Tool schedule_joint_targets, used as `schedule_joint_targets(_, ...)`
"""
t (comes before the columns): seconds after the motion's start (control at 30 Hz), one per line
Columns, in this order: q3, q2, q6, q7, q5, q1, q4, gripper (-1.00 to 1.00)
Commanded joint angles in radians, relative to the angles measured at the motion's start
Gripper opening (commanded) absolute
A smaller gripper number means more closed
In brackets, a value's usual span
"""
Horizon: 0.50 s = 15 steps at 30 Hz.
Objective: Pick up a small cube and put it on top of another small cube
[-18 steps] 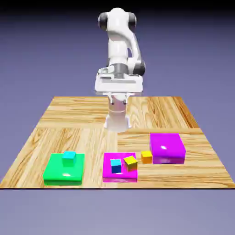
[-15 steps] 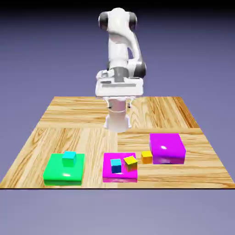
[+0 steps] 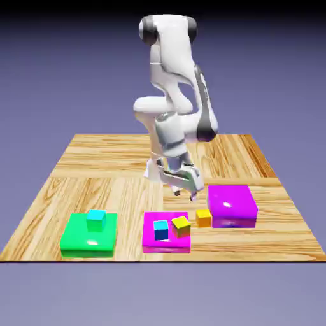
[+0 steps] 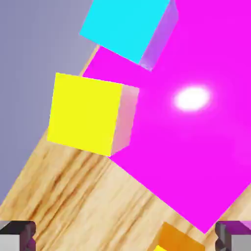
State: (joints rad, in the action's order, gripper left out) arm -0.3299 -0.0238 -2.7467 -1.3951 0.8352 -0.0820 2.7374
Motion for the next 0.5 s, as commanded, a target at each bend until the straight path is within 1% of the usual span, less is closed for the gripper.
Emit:
schedule_joint_targets(0.0, -0.017, 0.028, 0.015, -0.034, 0.044, -0.007, -0.004, 0.0)
schedule_joint_targets(0.1, -0.069, 0.114, 0.06, -0.136, 0.174, -0.022, -0.015, 0.0)
schedule_joint_targets(0.17, -0.078, 0.128, 0.068, -0.154, 0.196, -0.024, -0.017, 0.0)
schedule_joint_targets(0.43, -0.143, 0.403, -0.117, 0.059, 0.406, -0.019, -0.119, 0.0)
schedule_joint_targets(0.47, -0.143, 0.403, -0.117, 0.059, 0.406, -0.019, -0.119, -1.0)
